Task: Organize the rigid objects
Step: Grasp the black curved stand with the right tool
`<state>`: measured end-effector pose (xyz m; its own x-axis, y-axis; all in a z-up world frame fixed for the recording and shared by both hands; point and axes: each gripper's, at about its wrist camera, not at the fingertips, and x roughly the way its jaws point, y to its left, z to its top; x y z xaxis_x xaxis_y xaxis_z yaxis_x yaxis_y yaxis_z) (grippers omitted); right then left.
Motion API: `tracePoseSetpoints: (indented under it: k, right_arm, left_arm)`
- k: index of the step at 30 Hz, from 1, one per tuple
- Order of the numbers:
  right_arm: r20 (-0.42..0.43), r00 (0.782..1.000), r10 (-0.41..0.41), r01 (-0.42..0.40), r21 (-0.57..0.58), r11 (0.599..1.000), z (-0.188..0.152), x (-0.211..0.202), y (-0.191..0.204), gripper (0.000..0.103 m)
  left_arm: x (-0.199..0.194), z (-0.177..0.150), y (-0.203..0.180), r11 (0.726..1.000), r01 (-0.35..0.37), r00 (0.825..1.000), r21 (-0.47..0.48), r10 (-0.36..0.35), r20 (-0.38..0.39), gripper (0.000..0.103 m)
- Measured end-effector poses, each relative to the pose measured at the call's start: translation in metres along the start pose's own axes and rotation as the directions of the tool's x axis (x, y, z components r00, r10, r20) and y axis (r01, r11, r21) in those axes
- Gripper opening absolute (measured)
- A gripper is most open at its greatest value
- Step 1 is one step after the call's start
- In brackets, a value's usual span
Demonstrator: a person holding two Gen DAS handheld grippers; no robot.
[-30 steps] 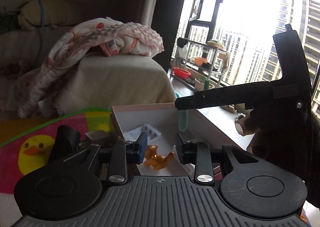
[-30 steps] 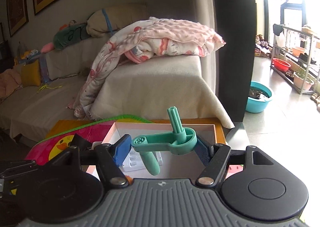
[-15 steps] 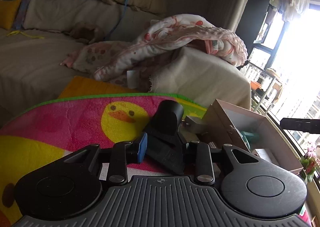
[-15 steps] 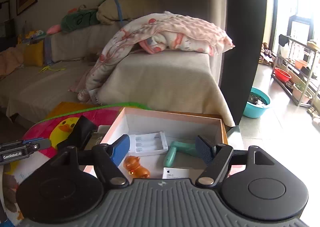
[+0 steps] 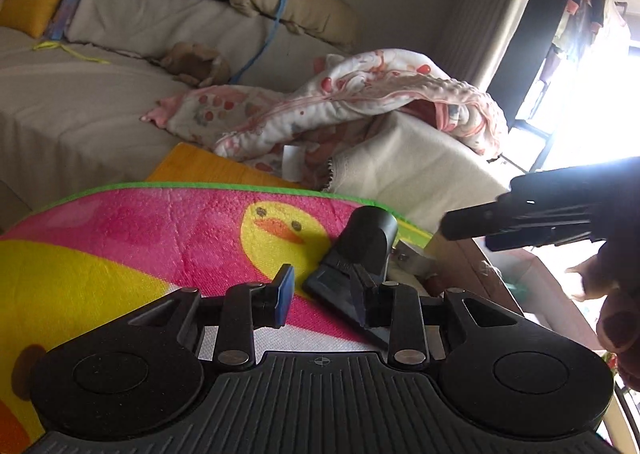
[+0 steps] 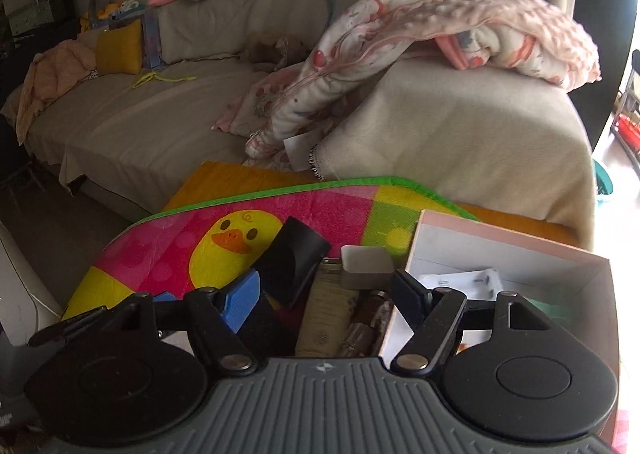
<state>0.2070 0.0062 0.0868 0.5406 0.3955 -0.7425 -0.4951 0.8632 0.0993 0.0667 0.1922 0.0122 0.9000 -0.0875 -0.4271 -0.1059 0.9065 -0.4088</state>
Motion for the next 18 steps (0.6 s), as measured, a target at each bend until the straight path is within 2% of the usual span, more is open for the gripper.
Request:
tracePoseSetpoints:
  k: [3, 5, 8, 12, 15, 16, 18]
  right_arm:
    - [-0.049, 0.999, 0.018, -0.016, 0.058, 0.998, 0.01, 0.028, 0.011, 0.073]
    - [-0.079, 0.997, 0.005, 0.001, 0.077, 0.997, 0.014, 0.05, 0.022, 0.073]
    - [-0.095, 0.994, -0.046, 0.055, 0.084, 0.995, 0.019, 0.075, 0.036, 0.072]
    - [-0.111, 0.987, -0.12, 0.13, 0.092, 0.987, 0.024, 0.103, 0.044, 0.072]
    - [-0.096, 0.989, -0.114, 0.118, 0.045, 0.992, 0.023, 0.107, 0.05, 0.05]
    - [-0.096, 0.992, -0.086, 0.089, 0.034, 0.995, 0.022, 0.104, 0.051, 0.046]
    - [-0.09, 0.995, -0.035, 0.037, 0.026, 0.999, 0.019, 0.091, 0.051, 0.046]
  left_arm:
    - [-0.013, 0.004, 0.004, 0.999, -0.038, 0.997, -0.016, 0.039, 0.072, 0.034]
    - [-0.018, 0.007, 0.012, 0.997, -0.042, 0.995, -0.059, 0.047, 0.09, 0.034]
    - [-0.021, 0.01, 0.023, 0.992, -0.05, 0.994, -0.117, 0.061, 0.089, 0.034]
    - [-0.019, 0.011, 0.031, 0.988, -0.057, 0.995, -0.146, 0.068, 0.073, 0.034]
    - [-0.018, 0.01, 0.035, 0.986, -0.053, 0.996, -0.159, 0.063, 0.058, 0.034]
    - [-0.017, 0.01, 0.036, 0.985, -0.05, 0.997, -0.164, 0.059, 0.052, 0.034]
    - [-0.015, 0.008, 0.037, 0.984, -0.041, 0.998, -0.176, 0.048, 0.037, 0.034]
